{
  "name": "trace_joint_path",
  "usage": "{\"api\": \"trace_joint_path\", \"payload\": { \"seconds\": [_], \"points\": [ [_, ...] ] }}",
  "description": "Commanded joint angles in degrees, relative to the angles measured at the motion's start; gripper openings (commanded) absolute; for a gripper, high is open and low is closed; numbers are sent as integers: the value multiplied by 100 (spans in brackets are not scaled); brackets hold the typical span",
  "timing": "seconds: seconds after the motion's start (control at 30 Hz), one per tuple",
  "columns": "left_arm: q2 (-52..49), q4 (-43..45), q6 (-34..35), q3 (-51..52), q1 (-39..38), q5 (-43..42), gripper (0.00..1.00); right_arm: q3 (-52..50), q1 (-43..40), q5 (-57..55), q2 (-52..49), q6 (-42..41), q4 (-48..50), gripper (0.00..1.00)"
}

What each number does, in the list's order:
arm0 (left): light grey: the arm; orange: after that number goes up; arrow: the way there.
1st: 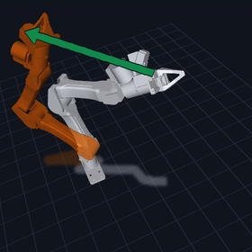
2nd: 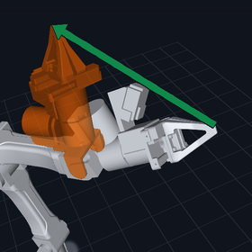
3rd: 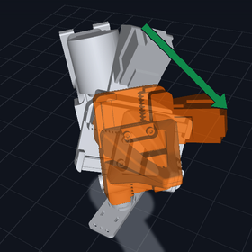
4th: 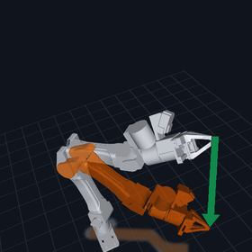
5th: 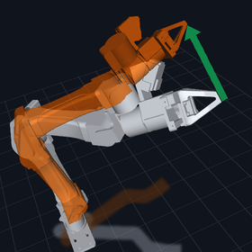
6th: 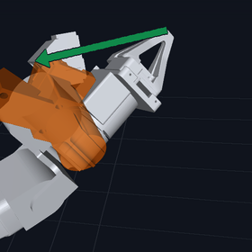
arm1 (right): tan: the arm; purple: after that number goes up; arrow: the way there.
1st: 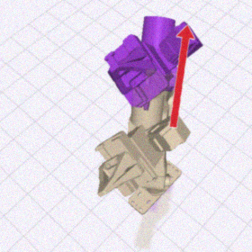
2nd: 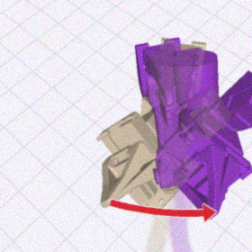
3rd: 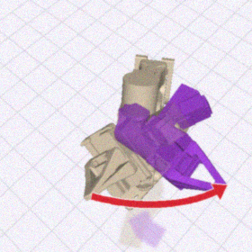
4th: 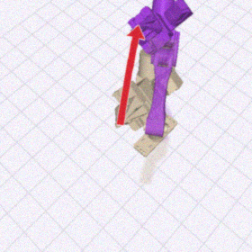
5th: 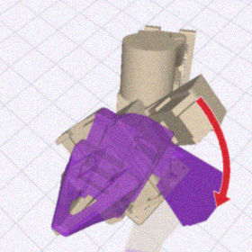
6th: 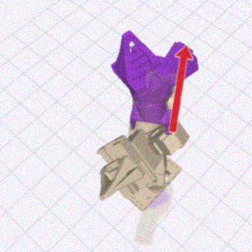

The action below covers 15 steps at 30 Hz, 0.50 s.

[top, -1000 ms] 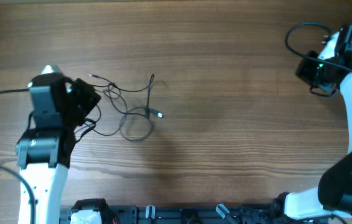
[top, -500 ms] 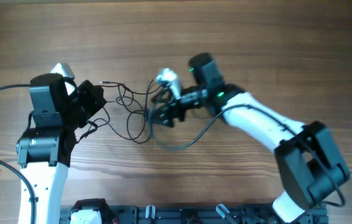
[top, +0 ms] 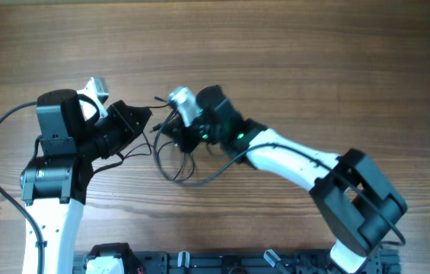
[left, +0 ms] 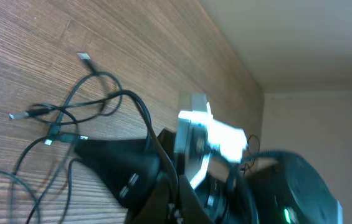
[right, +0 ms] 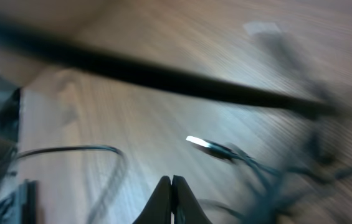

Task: Untangle cables

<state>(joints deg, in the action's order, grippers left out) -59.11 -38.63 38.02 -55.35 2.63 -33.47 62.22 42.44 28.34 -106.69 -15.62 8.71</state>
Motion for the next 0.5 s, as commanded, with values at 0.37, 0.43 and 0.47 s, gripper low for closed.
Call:
{"api": "trace_joint_path", "payload": {
  "seconds": [0.37, 0.43, 0.47],
  "points": [
    [-157, -894, 527, -15, 603, 4172, 4, -7, -5331, -138, 2566, 638, -2063, 4],
    [-308, -931, 841, -15, 975, 4190, 4, -4, -5921, -317, 2647, 293, -2103, 4],
    [-407, -955, 1080, -15, 1145, 4188, 4, -4, -6124, -243, 2647, 227, -2144, 4]
  ]
}}
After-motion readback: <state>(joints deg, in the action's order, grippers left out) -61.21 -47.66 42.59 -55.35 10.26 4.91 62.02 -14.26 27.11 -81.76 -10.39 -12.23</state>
